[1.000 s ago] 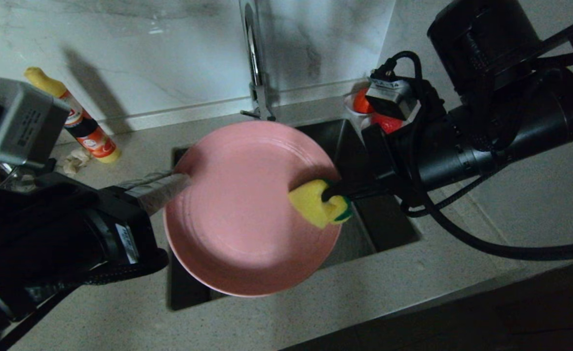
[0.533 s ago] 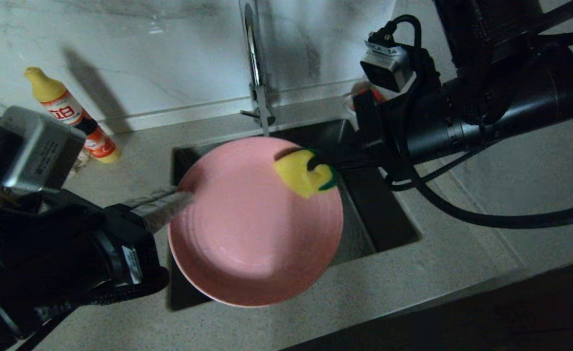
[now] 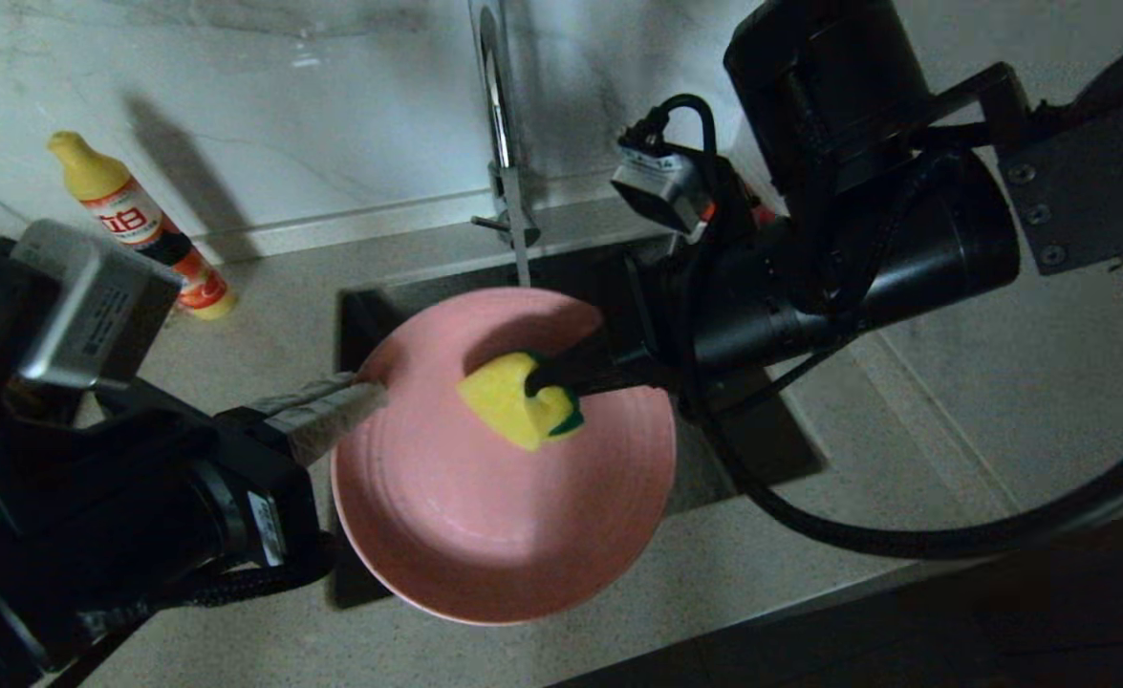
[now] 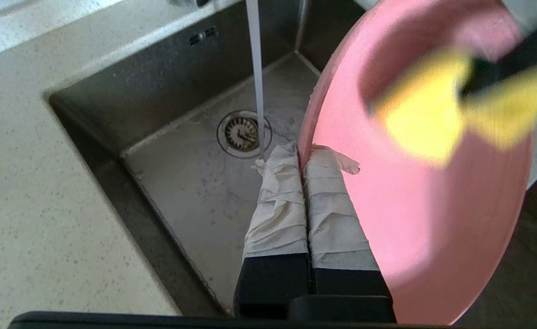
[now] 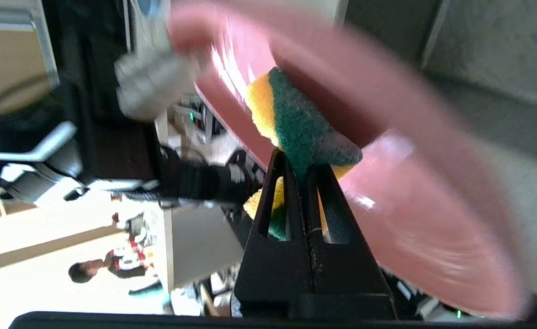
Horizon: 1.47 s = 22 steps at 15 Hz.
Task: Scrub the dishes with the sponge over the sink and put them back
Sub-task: Wipe the plate
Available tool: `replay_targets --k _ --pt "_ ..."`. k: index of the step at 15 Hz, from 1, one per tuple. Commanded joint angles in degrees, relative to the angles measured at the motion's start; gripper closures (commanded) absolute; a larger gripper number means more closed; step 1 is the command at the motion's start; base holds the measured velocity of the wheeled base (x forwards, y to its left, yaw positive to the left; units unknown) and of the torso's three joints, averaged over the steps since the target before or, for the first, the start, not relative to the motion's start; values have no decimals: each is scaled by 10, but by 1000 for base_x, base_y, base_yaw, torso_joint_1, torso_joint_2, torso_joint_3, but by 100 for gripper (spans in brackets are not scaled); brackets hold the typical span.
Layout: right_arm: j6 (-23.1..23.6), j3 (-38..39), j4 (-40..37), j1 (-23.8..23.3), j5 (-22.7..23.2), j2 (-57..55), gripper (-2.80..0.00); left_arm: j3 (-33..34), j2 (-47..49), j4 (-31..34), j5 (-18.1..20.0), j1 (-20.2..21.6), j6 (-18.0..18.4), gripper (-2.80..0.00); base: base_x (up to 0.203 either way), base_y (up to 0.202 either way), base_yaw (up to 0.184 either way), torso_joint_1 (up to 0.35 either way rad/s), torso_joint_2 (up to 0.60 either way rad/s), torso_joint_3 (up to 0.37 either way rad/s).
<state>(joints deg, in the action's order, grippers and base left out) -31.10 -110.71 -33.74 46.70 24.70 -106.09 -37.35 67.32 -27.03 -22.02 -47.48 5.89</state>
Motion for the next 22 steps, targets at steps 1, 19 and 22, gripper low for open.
replay_targets --k 1,19,22 --pt "-2 1 -18 17 2 -7 0 -7 6 -1 -1 0 0 0 0 0 0 0 0 0" --pt "10 47 -114 -15 -77 55 0 -26 -7 6 -10 8 -4 0 0 0 0 0 0 0" --pt "20 32 -114 -24 -76 73 0 -16 -6 5 -10 8 -4 0 0 0 0 0 0 0"
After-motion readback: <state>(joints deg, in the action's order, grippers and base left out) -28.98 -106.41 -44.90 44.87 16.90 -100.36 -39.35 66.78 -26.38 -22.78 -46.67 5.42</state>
